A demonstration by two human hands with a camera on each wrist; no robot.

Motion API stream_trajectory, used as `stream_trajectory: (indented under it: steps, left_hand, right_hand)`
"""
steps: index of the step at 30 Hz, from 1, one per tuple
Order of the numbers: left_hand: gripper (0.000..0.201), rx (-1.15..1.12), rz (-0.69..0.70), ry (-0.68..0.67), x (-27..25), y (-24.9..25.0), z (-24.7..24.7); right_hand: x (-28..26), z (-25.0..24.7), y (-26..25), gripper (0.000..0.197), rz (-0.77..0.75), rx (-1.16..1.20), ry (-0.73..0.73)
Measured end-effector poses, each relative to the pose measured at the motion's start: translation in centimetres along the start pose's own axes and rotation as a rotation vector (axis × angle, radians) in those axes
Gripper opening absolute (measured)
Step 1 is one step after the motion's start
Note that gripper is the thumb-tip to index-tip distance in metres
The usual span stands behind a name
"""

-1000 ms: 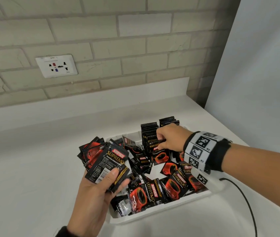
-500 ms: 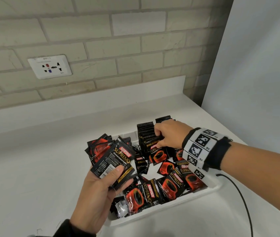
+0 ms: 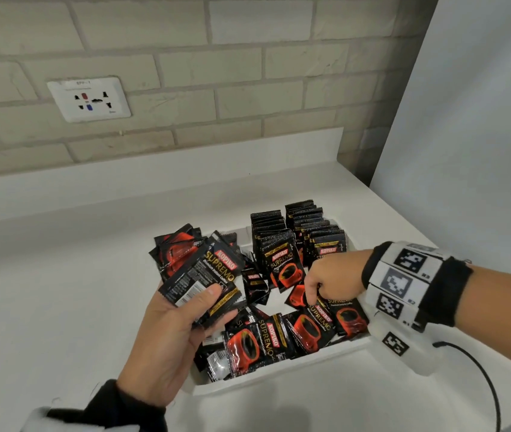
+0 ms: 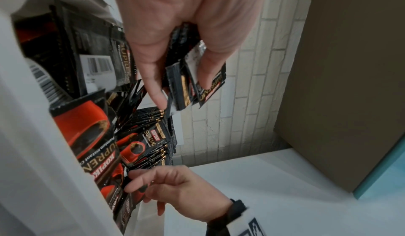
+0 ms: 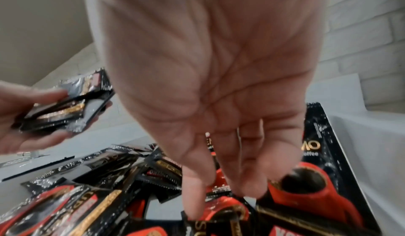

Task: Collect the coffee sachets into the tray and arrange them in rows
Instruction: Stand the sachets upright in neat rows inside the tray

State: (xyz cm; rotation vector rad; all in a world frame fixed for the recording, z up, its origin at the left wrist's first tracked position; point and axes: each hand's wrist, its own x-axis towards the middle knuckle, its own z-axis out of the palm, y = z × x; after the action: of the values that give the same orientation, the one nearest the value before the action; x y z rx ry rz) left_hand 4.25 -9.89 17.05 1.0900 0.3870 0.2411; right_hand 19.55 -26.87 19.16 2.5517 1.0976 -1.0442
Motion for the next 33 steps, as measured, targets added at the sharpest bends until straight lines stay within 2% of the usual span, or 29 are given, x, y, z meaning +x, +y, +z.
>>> stream_trajectory:
  steps: [4,7,11,15,24,33]
  left_hand:
    - [0.043,0.129,-0.041,-0.173,0.6,0.3,1.4]
    - [0.037,0.182,-0.111,-0.247,1.5,0.0,3.2]
    - [0.025,0.186,-0.201,-0.244,3.5,-1.0,5.1]
    - [0.029,0.197,-0.265,-0.219,5.4,-1.7,6.2]
    - [0.031,0.160,-0.216,-0.127,6.9,-2.2,6.5]
    - [0.034,0.153,-0.189,-0.146,6.8,-2.4,6.5]
  right_hand:
    - [0.3,0.3,-0.1,0.043,0.021,-0.024,-0.037]
    - [0.3,0.6,0.0,0.046,0.010,-0.023,-0.064]
    - [0.1,1.0,0.2,0.045,0.011,0.004,-0.065]
    - [-0.5,1.0,-0.1,0.050,0.017,0.039,-0.067]
    - [0.2,1.4,1.3,0.051,-0.017,0.129,-0.103]
    - [1.2,1.7,1.9,0.054,-0.057,0.088,-0.168]
